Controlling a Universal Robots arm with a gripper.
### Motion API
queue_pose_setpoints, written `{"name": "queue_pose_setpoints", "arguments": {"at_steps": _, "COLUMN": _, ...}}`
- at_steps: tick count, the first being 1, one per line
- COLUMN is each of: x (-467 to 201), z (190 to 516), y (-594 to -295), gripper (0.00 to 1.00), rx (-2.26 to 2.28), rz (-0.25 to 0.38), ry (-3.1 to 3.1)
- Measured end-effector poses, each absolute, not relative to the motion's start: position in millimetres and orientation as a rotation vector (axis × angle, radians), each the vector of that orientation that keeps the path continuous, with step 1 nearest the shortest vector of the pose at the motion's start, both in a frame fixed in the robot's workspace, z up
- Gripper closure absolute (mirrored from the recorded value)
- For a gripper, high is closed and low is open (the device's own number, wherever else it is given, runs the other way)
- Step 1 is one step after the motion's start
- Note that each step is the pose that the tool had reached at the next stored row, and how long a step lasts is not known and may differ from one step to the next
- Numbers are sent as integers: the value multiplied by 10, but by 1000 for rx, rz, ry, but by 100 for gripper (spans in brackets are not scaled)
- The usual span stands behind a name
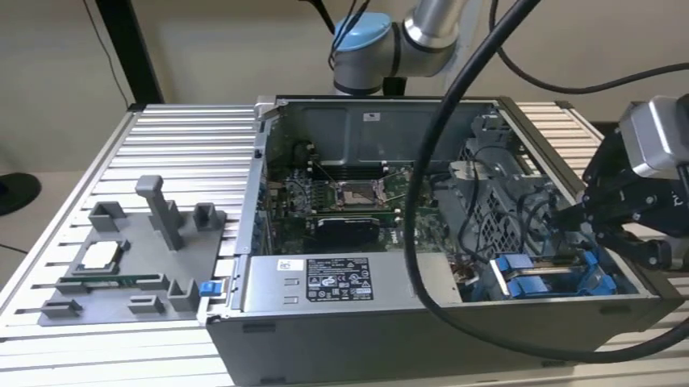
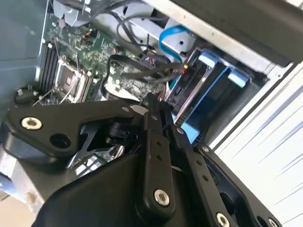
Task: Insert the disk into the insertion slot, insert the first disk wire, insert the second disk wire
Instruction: 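Insert the second disk wire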
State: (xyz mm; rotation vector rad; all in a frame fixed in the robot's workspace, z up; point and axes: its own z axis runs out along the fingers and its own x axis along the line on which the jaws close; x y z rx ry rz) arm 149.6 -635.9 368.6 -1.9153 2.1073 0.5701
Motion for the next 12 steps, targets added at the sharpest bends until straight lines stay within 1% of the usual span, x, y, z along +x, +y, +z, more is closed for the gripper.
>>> {"name": "queue_pose_setpoints", "arguments": {"at_steps": 7, "x": 1439, "z": 3685, "y": -6368, "gripper": 100, "rx": -1952, "rz": 510, "ry": 2143}}
{"name": "queue_pose_setpoints", "arguments": {"at_steps": 12, "x": 1336, "z": 3658, "y": -6361, "gripper": 100, "rx": -1952, "rz": 450, "ry": 2124}}
